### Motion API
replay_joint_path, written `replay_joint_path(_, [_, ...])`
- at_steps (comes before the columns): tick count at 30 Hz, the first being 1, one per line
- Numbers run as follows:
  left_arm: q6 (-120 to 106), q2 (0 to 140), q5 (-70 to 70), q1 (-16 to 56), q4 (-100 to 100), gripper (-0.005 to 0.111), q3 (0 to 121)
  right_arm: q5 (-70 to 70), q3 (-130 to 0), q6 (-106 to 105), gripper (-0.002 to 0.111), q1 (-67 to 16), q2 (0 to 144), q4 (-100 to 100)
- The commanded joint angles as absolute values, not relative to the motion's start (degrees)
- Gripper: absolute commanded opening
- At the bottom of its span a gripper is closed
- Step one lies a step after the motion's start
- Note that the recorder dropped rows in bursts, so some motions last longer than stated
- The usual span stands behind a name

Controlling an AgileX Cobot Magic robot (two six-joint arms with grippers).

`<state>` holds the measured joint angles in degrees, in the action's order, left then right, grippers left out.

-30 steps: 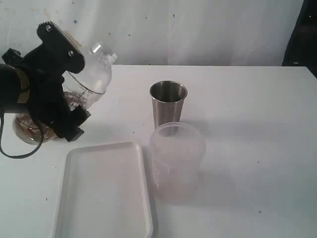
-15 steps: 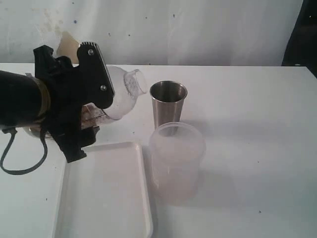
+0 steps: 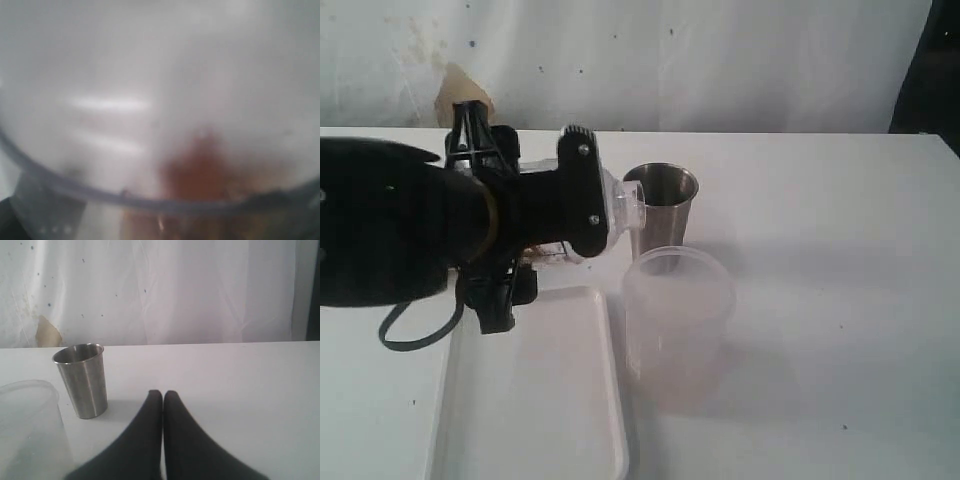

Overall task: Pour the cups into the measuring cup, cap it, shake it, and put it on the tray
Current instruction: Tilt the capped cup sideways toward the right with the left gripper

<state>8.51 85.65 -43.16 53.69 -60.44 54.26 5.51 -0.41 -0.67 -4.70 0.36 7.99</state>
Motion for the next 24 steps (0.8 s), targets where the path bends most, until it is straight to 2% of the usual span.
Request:
replay_joint_path(1, [9.29,88.14,-47.56,55.78,-67.56,0.000,55.60,5.09,0.00,-0.49,0.000,-5.08,0.00,7.92])
replay_joint_path(14, [9.19,89.59,-49.07,59.65,-73.15,0.000,55.68,5.09,0.00,1.16,0.000,-5.08,0.00,7.92])
replay_joint_path(24, [9.00,89.59,-53.28,60.06,-77.40,0.000,55.68,5.09,0.00,1.29,0.000,-5.08,0.00,7.92])
